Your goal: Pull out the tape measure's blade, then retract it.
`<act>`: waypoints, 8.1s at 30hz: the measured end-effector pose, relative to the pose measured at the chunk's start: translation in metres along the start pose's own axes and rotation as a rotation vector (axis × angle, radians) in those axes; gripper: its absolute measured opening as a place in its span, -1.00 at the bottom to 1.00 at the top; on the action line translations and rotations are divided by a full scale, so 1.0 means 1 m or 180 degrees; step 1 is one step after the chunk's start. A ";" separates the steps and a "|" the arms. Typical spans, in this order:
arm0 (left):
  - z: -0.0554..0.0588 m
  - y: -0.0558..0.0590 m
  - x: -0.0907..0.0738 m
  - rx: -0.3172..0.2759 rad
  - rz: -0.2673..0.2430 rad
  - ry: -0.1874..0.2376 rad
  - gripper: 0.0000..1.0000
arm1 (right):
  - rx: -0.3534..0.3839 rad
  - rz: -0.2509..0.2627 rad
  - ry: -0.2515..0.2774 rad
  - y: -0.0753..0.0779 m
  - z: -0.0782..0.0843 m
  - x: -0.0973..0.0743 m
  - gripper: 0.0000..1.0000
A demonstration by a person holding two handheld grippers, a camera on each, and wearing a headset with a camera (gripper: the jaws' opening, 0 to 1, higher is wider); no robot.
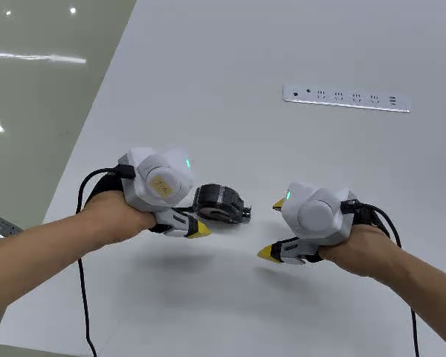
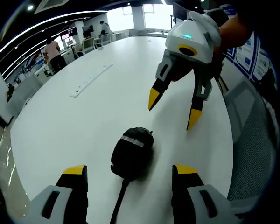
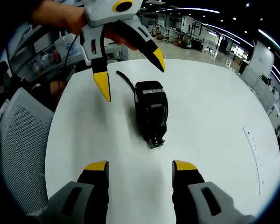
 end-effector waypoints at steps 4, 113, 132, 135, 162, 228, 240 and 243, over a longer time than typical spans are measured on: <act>-0.003 -0.002 0.003 0.0045 0.0051 0.0000 0.37 | -0.0104 -0.0064 -0.0060 0.003 -0.001 0.006 0.10; -0.021 0.000 0.051 0.0795 0.0778 0.0000 -0.33 | -0.0702 -0.0514 0.0049 0.041 -0.014 0.048 -0.68; -0.021 -0.001 0.053 0.0962 0.0771 -0.0059 -0.36 | -0.0865 -0.0412 0.0149 0.039 -0.013 0.047 -0.74; -0.021 -0.001 0.053 0.0949 0.0773 -0.0053 -0.37 | -0.0881 -0.0411 0.0148 0.039 -0.012 0.047 -0.74; -0.022 -0.001 0.053 0.0906 0.0801 -0.0057 -0.37 | -0.0784 -0.0402 0.0178 0.044 0.006 0.035 -0.74; -0.023 -0.002 0.054 0.0934 0.0857 -0.0126 -0.37 | -0.0633 -0.0436 0.0004 0.057 0.063 -0.009 -0.74; -0.023 -0.002 0.054 0.0928 0.0862 -0.0133 -0.37 | -0.0575 -0.0432 -0.0067 0.060 0.076 -0.017 -0.74; -0.023 -0.002 0.053 0.0928 0.0859 -0.0136 -0.37 | -0.0551 -0.0434 -0.0073 0.061 0.078 -0.019 -0.74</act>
Point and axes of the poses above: the centre of the closed fingertips' face, and the gripper's own axes: x roughly forward along the fingers, y roughly to its right, z roughly out of its underside, the point moved 8 cm from there along -x, roughly backward along the fingers, and after that the axes turned 5 degrees about -z, right-handed, at the moved point
